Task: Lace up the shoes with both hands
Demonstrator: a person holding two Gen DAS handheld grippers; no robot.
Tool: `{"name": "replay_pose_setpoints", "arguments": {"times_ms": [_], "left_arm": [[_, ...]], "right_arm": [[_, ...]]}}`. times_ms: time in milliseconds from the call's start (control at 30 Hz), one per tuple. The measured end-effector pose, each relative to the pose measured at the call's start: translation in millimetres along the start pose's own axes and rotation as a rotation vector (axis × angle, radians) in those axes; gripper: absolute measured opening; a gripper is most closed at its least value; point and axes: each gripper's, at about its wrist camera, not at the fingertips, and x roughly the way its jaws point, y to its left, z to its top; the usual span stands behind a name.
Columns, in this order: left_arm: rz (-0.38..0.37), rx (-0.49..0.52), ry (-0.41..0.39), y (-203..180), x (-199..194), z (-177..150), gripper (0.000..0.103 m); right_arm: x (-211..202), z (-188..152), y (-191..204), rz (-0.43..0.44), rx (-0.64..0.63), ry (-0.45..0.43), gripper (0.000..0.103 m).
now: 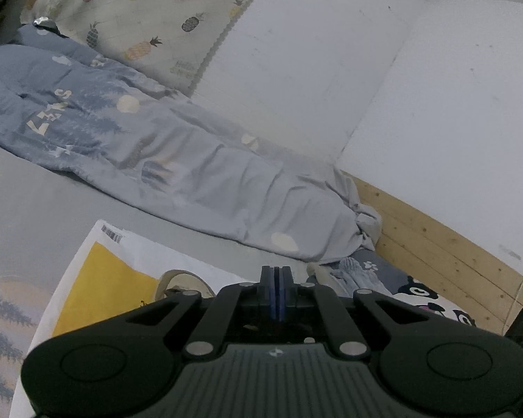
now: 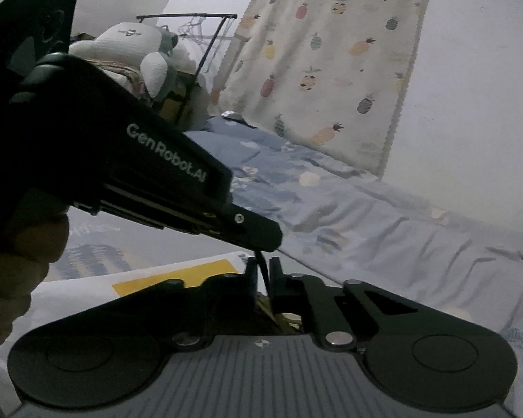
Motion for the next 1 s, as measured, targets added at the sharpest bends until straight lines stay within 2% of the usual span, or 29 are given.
{"name": "replay_pose_setpoints", "arguments": {"times_ms": [267,300,333,367,433,533,733,800,900,1000], "left_arm": [[0.012,-0.01,0.003,2,-3,1,0.002],[0.02,-0.014,0.0,3,-4,1,0.008],[0.027,-0.018,-0.005,4,-6,2,0.008],[0.041,-0.022,-0.008,5,-7,2,0.009],[0.094,-0.033,-0.003,9,-8,3,0.019],[0.137,-0.026,0.025,15,-7,2,0.02],[0.195,0.072,0.099,15,-3,-4,0.02],[0.196,0.076,0.112,16,-2,-4,0.02],[0.191,0.077,0.131,18,0,-6,0.02],[0.185,0.073,0.16,22,3,-9,0.02]], "right_arm": [[5,-1,3,-0.002,0.018,-0.006,0.0],[5,-1,3,-0.001,0.018,-0.003,0.0],[6,-1,1,-0.007,0.02,-0.003,0.0],[6,-1,-4,-0.021,0.032,-0.004,0.0],[6,0,-14,-0.051,0.055,-0.005,0.0],[7,1,-31,-0.099,0.093,-0.009,0.0],[4,3,-93,-0.314,0.187,-0.021,0.0],[1,7,-108,-0.352,0.193,-0.02,0.0],[1,15,-107,-0.343,0.117,-0.023,0.0],[14,15,-80,-0.229,0.003,0.052,0.0]]}}
